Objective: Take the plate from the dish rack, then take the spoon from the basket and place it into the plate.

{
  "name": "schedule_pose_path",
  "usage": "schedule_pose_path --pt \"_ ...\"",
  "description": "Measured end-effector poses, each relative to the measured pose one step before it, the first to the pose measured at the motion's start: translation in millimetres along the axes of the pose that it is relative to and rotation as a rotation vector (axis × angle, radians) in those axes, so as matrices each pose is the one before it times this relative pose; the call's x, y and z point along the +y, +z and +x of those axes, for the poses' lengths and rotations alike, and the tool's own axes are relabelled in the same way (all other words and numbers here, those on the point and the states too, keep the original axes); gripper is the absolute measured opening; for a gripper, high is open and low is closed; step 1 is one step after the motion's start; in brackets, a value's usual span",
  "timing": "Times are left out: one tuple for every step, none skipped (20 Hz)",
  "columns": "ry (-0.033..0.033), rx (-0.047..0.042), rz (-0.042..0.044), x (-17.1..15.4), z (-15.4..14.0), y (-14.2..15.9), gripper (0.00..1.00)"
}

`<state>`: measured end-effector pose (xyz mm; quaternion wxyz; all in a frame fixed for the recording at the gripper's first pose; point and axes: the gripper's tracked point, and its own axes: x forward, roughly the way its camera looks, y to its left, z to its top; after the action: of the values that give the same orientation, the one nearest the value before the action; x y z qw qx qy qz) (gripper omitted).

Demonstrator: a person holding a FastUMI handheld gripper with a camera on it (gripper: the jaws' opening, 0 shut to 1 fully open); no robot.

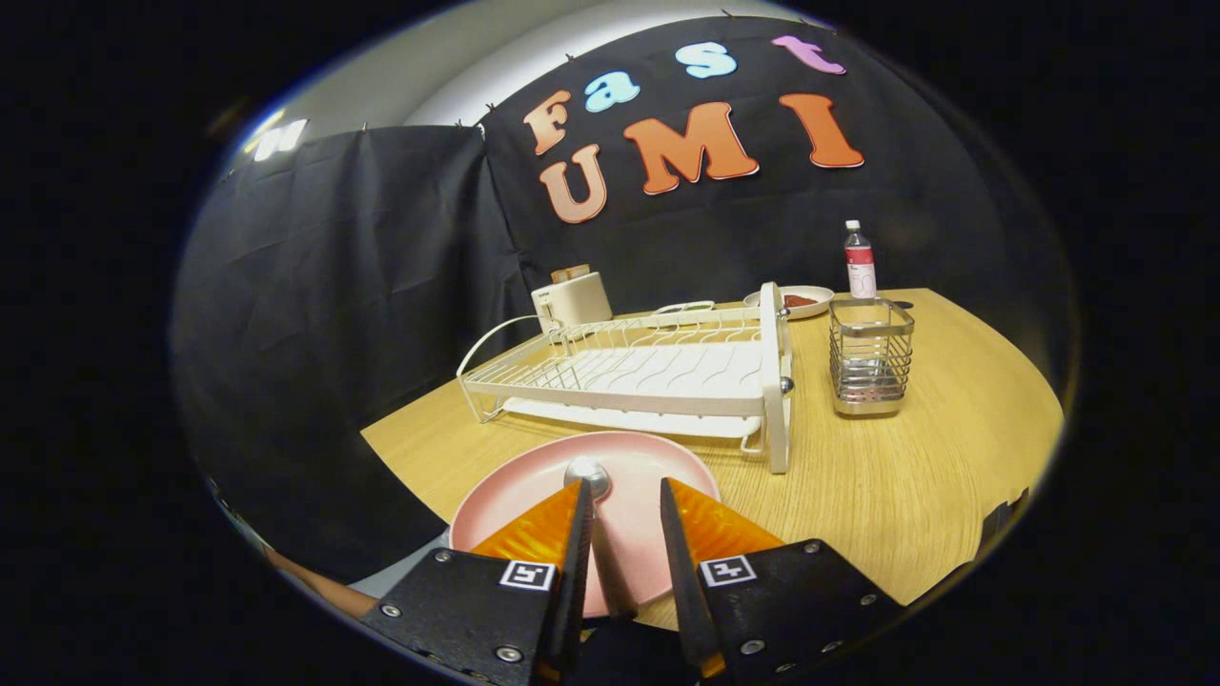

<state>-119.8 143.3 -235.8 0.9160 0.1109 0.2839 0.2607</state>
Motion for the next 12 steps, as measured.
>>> schedule_pose_path --pt "-0.01793 -0.02152 -0.01598 -2.15 -3.01 10.53 0.45" --pt "-0.01237 -0.02969 -0.01649 -5.58 -2.99 8.65 0.51" --pt "-0.01865 -0.02904 -0.01335 -1.79 -1.82 12.82 0.54" --pt "-0.01849 -0.02687 -0.01213 -1.27 -0.35 10.68 0.59" --pt "-0.02443 -0.02452 -0.01129 -3.7 -0.82 11.65 0.61" --pt "-0.01848 -0.02671 -0.0109 -0.71 -0.71 11.74 0.64" --pt "-0.01695 -0.02702 -0.01076 -1.1 -0.32 11.39 0.66" --pt "-0.01726 -0.02414 -0.0052 -0.35 -1.23 9.32 0.71" --pt "-0.01146 -0.01817 -0.00232 -0.46 -0.8 8.39 0.73" --pt "-0.01919 -0.01284 0.00155 -1.73 0.91 7.83 0.77" --pt "-0.02448 -0.00229 0.00131 -3.27 -2.9 5.48 0.78" --pt "-0.017 -0.01766 -0.00204 0.91 -3.5 9.35 0.81"
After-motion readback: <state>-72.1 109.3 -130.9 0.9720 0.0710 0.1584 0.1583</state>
